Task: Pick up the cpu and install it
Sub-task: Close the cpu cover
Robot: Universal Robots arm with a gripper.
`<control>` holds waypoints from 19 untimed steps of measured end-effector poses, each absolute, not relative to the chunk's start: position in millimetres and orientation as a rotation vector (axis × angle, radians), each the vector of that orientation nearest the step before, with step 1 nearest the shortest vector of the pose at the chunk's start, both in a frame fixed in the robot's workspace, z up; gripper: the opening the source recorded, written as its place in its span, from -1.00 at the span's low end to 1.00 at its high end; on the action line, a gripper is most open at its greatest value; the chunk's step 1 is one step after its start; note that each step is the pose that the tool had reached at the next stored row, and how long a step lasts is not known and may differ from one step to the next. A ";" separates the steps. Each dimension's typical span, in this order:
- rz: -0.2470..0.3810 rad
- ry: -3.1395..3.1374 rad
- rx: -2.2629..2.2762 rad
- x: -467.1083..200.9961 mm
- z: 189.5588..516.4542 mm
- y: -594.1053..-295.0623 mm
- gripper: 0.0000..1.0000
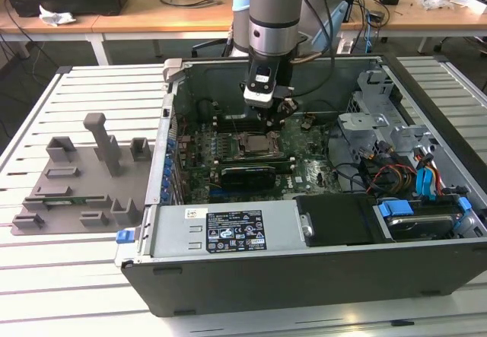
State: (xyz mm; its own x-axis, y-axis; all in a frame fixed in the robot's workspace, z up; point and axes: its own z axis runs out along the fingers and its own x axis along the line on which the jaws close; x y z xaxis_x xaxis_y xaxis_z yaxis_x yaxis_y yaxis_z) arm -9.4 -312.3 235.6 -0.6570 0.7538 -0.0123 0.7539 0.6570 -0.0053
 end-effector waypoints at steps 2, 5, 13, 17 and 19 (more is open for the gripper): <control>-0.015 2.880 1.232 -9.4 235.5 -312.3 -0.79; -0.015 2.924 1.122 -9.4 235.5 -312.3 -0.79; -0.013 3.006 0.875 -9.4 235.2 -312.3 -0.79; -0.013 3.039 0.754 -9.4 235.1 -312.3 -0.79; -0.012 3.055 0.683 -9.4 234.9 -312.3 -0.79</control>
State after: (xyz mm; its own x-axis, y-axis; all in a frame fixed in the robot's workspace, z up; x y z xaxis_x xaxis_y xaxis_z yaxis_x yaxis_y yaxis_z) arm -9.4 -312.3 234.9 -0.9048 0.4257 -0.0124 0.4258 0.9048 -0.0053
